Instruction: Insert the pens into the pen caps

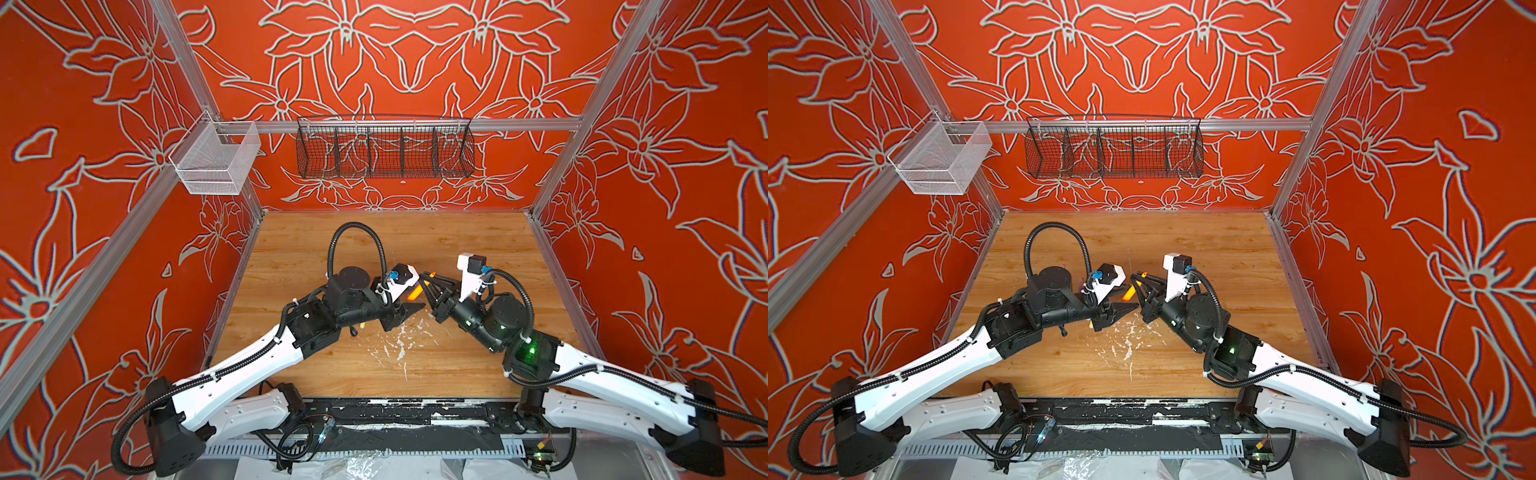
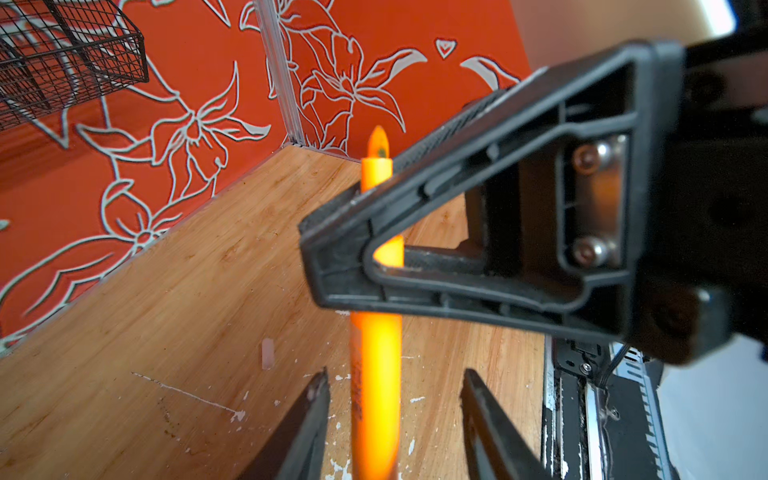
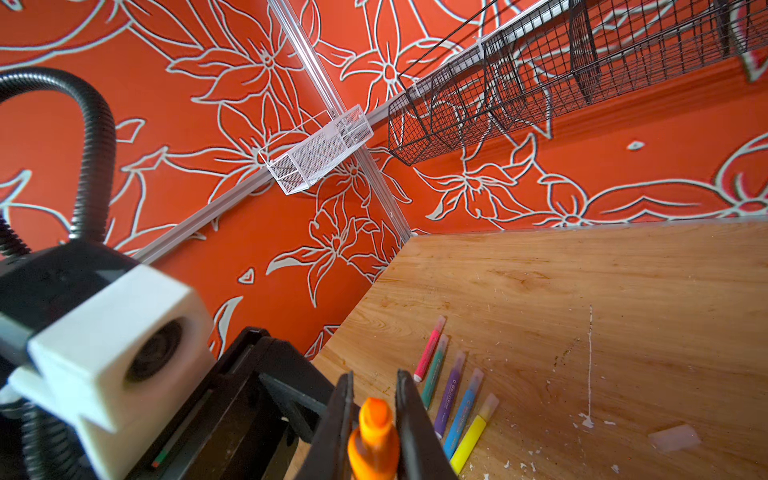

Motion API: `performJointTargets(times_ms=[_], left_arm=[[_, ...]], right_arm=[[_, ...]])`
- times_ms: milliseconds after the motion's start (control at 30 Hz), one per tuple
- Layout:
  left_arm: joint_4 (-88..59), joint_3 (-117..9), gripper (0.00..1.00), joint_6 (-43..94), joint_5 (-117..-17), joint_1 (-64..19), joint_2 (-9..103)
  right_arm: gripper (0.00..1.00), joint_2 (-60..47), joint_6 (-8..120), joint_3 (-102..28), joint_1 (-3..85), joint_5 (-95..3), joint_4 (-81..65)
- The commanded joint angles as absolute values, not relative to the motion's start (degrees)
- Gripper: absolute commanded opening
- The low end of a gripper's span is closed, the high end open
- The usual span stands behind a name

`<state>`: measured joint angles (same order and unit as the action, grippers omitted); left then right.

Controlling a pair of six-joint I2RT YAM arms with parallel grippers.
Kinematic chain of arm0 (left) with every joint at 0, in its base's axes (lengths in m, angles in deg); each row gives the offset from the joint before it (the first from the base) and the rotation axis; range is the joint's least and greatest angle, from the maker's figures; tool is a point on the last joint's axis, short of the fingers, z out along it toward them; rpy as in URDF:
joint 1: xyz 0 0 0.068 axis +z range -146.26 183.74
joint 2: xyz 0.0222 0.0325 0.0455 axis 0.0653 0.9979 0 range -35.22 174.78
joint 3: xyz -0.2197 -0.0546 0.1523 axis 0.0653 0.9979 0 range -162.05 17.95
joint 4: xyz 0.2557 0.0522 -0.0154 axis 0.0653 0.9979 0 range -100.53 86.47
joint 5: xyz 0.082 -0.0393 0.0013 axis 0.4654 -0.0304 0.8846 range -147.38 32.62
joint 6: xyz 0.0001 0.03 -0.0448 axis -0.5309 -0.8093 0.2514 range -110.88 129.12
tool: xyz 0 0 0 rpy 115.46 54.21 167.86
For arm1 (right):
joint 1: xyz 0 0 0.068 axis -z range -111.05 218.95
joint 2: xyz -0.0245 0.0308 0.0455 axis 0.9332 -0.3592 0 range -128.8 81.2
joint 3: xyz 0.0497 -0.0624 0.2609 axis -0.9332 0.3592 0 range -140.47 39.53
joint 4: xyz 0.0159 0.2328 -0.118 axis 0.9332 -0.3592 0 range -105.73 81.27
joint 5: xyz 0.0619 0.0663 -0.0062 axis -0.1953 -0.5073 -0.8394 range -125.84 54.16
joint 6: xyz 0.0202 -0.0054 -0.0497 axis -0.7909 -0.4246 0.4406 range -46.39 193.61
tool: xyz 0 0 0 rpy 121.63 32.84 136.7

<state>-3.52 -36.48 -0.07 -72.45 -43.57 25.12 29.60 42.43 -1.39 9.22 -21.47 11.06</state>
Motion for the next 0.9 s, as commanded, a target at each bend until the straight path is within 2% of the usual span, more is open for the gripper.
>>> performJointTargets(times_ms=[0,133,300,433,500,600,633,667,700,867], left_arm=[[-4.9,-37.0,0.49,-1.3,-71.9,-43.8,25.9],[-5.4,-37.2,0.46,-1.4,-71.0,-43.8,26.5],[-5.7,-37.1,0.35,-1.6,-70.7,-43.9,26.9],[-5.9,-37.0,0.32,-2.1,-70.1,-43.9,27.4],[-6.1,-37.2,0.23,-2.1,-69.7,-43.9,27.9],[-6.9,-37.1,0.04,-1.7,-68.7,-43.9,28.1],[-7.3,-37.0,0.0,-1.2,-67.6,-43.9,28.0],[-7.6,-36.9,0.0,-0.8,-66.5,-43.8,27.8],[-7.8,-36.7,0.0,-0.4,-65.7,-43.9,27.7],[-8.7,-36.3,0.0,2.6,-58.9,-43.6,26.5]], right_arm=[[0.0,30.3,40.4,-0.1,9.2,-21.8,14.2],[0.0,29.8,39.4,0.3,9.2,-22.8,15.6],[0.0,28.9,38.7,0.3,9.2,-22.6,16.2],[0.0,28.8,38.1,0.7,9.1,-23.0,17.2],[0.0,28.6,38.1,0.7,9.1,-23.0,17.5],[0.0,28.3,38.2,0.8,9.1,-22.5,17.3],[0.0,28.5,38.4,0.8,9.1,-22.0,17.0],[0.0,28.7,38.5,0.9,9.1,-21.2,16.2],[0.03,29.0,38.6,1.1,9.1,-20.4,15.6],[0.33,31.8,39.9,2.2,9.1,-14.6,11.7]])
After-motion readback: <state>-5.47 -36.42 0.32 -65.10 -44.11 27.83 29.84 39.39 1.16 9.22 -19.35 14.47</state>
